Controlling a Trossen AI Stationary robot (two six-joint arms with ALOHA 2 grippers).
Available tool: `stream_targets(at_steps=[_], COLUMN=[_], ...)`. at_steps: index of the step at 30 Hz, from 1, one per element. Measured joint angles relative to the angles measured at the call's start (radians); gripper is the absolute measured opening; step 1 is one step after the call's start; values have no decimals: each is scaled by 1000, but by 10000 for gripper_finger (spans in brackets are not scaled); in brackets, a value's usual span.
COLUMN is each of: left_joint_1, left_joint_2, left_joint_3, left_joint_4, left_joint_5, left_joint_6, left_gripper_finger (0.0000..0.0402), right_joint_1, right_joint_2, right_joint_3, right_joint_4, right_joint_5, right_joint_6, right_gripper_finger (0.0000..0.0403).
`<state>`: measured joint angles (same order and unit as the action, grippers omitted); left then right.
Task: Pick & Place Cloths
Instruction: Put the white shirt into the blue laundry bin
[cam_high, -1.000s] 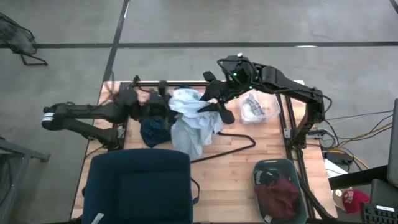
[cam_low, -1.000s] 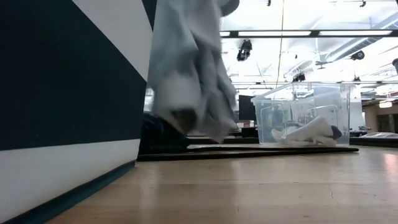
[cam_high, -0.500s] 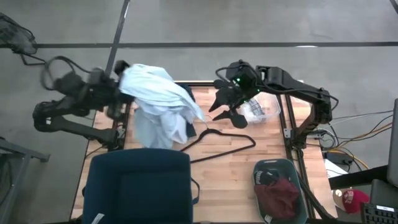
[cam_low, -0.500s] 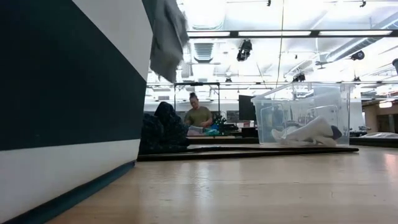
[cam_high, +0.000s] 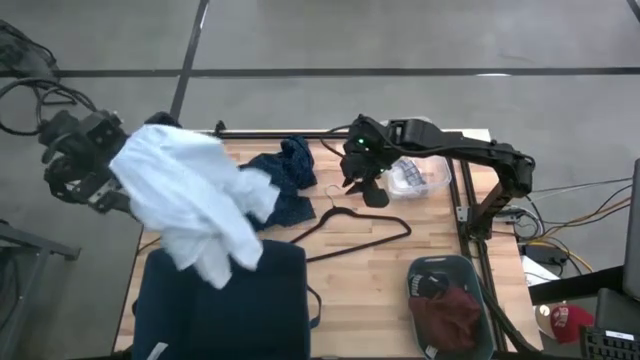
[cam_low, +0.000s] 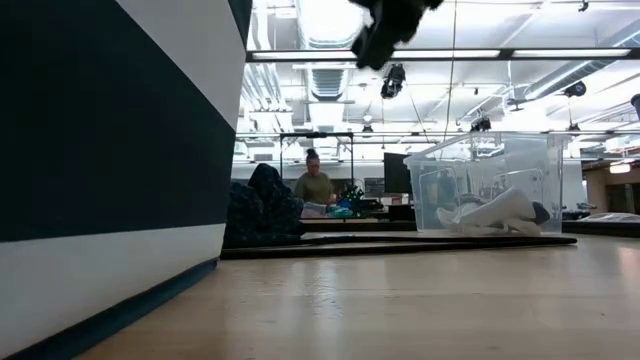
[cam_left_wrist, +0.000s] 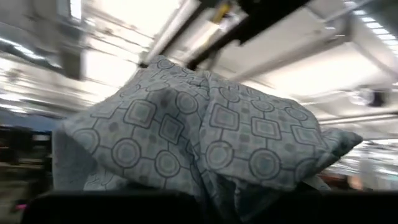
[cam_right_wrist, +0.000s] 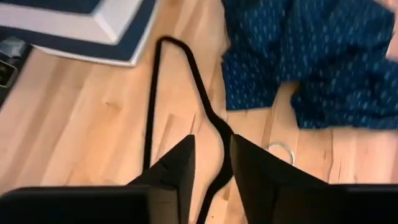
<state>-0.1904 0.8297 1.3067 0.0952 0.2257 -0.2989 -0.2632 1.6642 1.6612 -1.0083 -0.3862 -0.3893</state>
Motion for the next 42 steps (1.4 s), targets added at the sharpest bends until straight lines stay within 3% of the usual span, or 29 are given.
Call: stream_targets(at_steps=[5,11,20,26,30,33,38,42], left_joint_1=[-146,-316,-468,-523,-560,-578,-603,-606], left_joint_2=[90,209,275,297,284,281,274,277], left_joint_3=[-2,9,-14,-95,-156,-184,-206,-278], left_joint_4=[3,49,-41,-163,-249,-422,-726,-776], left_joint_5=[45,-53,-317,-493,-628,-722,-722,-654], left_joint_6=[30,152,212,111,4,-135,-485,-706], left_gripper_finger=[63,64,64,64,64,65,65,65], right_joint_1=[-35,-48,-48,-48,-47,-47,-47,-47], right_joint_2=[0,0,0,0,0,0,0,0], right_joint_3=[-78,-120,-131,-131,-133,-134,-136,-136], right_joint_4=[56,110,116,119,121,123,124,125], right_joint_5=[0,-1,-3,-4,-6,-6,-7,-7], right_joint_6=[1,7,8,12,16,16,34,37], right_gripper_finger=[62,28,9,8,8,8,8,8])
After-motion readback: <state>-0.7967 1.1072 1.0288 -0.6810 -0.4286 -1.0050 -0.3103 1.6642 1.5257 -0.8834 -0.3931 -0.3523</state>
